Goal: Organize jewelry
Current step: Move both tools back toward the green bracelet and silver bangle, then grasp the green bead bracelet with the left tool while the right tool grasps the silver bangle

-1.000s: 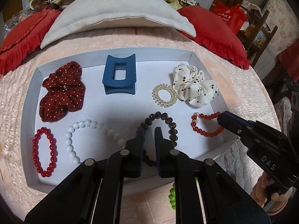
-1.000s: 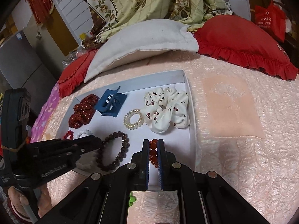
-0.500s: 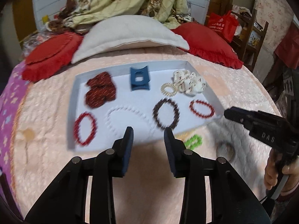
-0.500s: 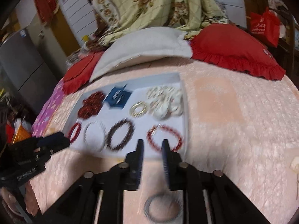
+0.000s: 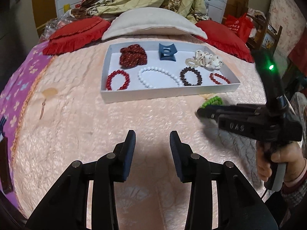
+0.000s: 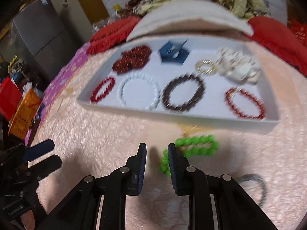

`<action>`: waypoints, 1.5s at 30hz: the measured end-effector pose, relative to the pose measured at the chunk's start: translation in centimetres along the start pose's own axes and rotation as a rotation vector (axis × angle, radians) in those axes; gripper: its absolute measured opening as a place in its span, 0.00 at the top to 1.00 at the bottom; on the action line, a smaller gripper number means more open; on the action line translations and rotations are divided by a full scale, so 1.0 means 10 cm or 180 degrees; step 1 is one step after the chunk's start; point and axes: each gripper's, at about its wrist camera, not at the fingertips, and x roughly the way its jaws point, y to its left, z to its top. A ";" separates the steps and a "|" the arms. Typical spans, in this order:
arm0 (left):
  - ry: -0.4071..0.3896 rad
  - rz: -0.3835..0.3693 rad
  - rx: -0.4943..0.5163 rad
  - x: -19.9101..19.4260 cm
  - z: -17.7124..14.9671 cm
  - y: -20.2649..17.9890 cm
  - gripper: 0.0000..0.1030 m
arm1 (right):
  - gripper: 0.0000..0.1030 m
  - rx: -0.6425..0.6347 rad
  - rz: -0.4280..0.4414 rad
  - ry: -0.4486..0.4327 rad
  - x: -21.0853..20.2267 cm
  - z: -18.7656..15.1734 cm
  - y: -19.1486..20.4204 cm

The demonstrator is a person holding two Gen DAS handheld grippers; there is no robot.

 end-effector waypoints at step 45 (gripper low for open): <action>0.0253 -0.0744 0.0107 0.39 -0.02 -0.19 0.65 | 0.66 0.0442 -0.0765 -0.0415 -0.71 -0.59 -1.05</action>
